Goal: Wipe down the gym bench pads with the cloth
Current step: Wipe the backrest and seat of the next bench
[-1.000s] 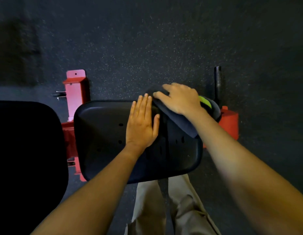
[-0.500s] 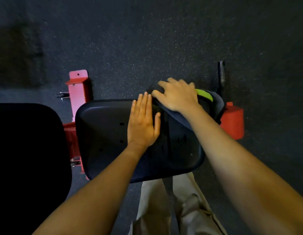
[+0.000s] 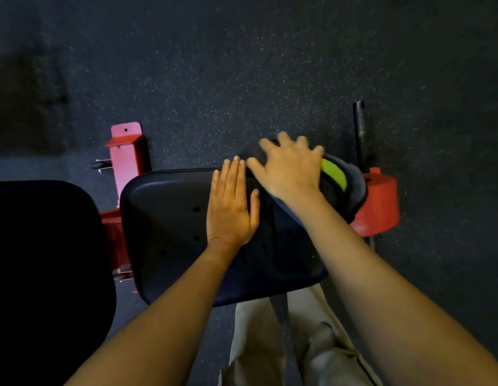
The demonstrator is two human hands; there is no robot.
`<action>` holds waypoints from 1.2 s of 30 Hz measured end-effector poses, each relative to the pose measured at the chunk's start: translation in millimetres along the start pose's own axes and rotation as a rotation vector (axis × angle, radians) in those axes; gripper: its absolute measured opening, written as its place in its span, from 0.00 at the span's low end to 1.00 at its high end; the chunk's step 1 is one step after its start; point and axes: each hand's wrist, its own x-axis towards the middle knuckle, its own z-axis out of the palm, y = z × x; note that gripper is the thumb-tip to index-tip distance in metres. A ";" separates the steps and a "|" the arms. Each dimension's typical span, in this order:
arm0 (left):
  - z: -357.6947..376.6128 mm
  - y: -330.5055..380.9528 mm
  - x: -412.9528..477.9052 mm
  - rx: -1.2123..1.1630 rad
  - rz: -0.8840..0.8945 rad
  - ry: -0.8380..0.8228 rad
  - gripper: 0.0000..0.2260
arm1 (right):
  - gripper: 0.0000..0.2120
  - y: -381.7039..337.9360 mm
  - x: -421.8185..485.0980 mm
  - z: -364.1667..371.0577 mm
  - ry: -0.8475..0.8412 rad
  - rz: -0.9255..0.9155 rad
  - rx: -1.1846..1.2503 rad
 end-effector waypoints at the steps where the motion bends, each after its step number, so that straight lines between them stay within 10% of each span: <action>1: 0.1 0.2 -0.1 -0.008 0.004 -0.002 0.24 | 0.27 -0.2 4.2 -0.2 -0.026 -0.033 0.005; 18: -10.3 23.4 -26.2 -0.053 0.383 -0.214 0.26 | 0.36 39.8 -166.3 93.1 0.403 0.616 0.936; 27: -1.9 17.9 -32.5 0.021 0.400 -0.255 0.27 | 0.27 52.4 -69.6 49.0 0.250 0.460 0.524; 36: -0.5 17.9 -32.3 0.026 0.407 -0.259 0.27 | 0.33 34.1 -167.1 93.1 0.374 0.570 0.735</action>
